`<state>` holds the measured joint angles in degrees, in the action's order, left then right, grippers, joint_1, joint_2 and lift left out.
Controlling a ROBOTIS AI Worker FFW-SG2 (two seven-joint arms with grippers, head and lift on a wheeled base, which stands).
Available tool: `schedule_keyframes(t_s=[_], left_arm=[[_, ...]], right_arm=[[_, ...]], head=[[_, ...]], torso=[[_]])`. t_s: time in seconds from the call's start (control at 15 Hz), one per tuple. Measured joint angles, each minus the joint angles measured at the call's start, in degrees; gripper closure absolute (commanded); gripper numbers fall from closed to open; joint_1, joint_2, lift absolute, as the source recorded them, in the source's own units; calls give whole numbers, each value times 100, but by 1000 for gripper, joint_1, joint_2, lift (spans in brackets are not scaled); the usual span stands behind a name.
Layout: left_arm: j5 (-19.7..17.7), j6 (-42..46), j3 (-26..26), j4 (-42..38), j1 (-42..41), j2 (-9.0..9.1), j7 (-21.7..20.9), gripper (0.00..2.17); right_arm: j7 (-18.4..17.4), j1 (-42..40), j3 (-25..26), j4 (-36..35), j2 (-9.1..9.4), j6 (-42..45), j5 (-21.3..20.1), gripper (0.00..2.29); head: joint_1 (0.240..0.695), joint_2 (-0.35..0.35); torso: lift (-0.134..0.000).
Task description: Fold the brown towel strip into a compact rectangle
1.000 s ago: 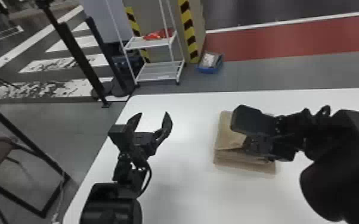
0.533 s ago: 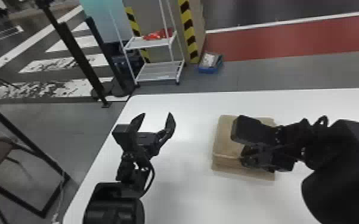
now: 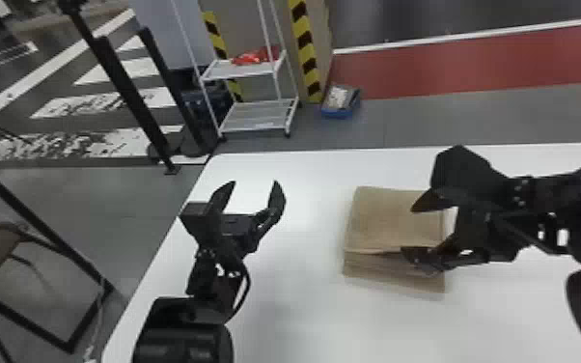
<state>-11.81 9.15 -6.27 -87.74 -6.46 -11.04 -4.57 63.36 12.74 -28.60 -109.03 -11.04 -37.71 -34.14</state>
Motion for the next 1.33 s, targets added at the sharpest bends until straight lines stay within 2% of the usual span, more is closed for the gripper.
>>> schedule_keyframes(t_s=[0.13,0.27,0.47,0.6,0.8,1.0,1.13,1.33], left_arm=[[18,-49,71,-176,-82,3,0,83],[51,-143,208,-438,-175,7,1,83],[105,-265,521,-1037,-447,28,48,83],[167,-414,794,-1491,-638,46,123,83],[512,-1271,1212,-2167,-759,69,576,83],[610,-1804,1365,-2662,-924,77,651,87],[604,-1827,1366,-2751,-975,83,794,90],[556,-1468,1249,-2705,-1005,79,905,90]], right_arm=[[-78,-183,576,-97,27,228,486,36],[-347,-304,1194,-133,138,509,1128,36],[-1116,-721,2115,-90,491,1397,2117,46],[-1932,-1180,2448,-63,592,2080,2741,46],[-2741,-1835,2515,-188,612,2405,3050,49],[-3569,-2481,2485,-502,655,2471,3141,66],[-3837,-2809,2508,-686,686,2535,3212,66],[-3917,-2986,2609,-764,689,2558,3269,66]], head=[[695,341],[695,310],[683,235],[676,185],[695,121],[695,85],[695,78],[695,81]], torso=[[-123],[-123],[-123],[-123],[-123],[-123],[-123],[-123]])
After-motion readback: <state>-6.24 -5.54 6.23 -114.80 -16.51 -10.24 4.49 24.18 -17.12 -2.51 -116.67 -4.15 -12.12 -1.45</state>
